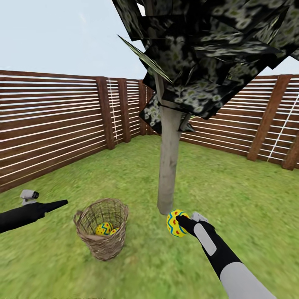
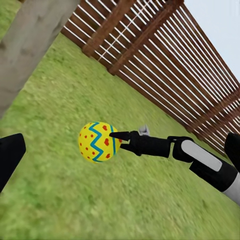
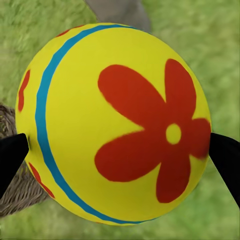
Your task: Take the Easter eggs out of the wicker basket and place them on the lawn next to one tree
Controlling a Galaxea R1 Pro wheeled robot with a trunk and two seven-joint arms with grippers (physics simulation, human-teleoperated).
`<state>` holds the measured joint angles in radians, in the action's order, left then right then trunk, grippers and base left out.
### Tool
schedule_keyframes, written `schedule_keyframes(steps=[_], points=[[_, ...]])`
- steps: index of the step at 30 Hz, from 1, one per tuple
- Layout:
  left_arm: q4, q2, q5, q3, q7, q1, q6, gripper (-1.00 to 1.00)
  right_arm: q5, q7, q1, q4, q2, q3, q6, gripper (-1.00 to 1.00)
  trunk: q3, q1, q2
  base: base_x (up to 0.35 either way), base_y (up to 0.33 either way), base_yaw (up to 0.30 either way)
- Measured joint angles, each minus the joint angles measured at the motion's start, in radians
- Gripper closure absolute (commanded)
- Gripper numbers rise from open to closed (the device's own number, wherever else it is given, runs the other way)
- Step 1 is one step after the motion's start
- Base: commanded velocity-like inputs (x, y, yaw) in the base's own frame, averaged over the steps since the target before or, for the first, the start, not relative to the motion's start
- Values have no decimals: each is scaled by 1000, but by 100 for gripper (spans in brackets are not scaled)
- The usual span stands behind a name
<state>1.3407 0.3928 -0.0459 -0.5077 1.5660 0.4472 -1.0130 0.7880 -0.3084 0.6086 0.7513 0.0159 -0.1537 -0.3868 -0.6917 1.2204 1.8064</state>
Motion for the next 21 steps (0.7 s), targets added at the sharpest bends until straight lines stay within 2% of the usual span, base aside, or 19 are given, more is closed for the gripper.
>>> schedule_keyframes(steps=[2, 21], points=[[1, -1, 0, 0, 0, 0, 3, -100, 0, 0, 0, 0, 0, 0, 0, 100, 0, 0, 0, 6, -5, 26], [1, -2, -1, 1, 0, 0, 3, -100, -1, 0, 0, -1, -2, 1, 2, 100, -60, 73, 133, 0, 0, 1]])
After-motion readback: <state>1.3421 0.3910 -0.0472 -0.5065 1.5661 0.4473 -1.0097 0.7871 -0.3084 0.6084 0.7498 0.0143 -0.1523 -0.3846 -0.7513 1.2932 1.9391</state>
